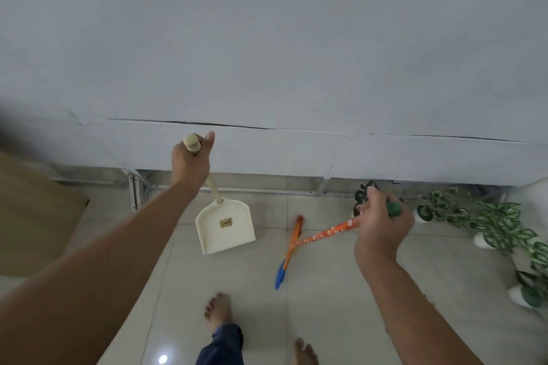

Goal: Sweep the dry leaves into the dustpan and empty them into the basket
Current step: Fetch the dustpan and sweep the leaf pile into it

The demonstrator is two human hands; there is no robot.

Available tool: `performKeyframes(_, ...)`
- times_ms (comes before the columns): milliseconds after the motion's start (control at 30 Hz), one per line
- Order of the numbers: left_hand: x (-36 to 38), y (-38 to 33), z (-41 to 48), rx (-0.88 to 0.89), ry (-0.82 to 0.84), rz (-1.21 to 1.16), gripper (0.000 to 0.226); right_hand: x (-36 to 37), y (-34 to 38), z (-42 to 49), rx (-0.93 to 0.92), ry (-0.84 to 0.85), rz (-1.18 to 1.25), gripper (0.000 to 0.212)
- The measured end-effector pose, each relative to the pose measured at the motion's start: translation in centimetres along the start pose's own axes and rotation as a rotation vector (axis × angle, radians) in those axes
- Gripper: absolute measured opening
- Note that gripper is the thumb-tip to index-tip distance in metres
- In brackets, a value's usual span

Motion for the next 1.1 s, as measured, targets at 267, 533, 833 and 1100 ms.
performKeyframes(267,3.1,-2.8,-12.2,0.004,-0.207,-0.084,0.037,-13.1,2.3,0.3,-0.022,0.024,0.03,0.037)
performKeyframes(533,6.0,-3.4,-25.2,-0.115,-0.421,-0.127,0.042,-23.6,4.5,-2.2,-0.057,-0.006,0.07,0.036)
performKeyframes(833,9.5,-1.8,-38.3,-0.232,-0.453,-0.232,0.043,-38.0,3.2,-7.6,0.003,-0.018,-0.035,0.036)
performKeyframes(1100,14.7,-2.2,-44.4,-0.309,-0.471,-0.166,0.041,-46.0,1.4,-6.3,0.069,0.206,-0.245,0.044)
Point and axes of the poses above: each hand's wrist, its own z-axis towards the middle knuckle, its own x-axis out of the palm, y = z × x, the point moved 5 cm from there along z, towards the middle knuckle, and after that the axes turned 3 degrees about y, right-handed, at the moved point
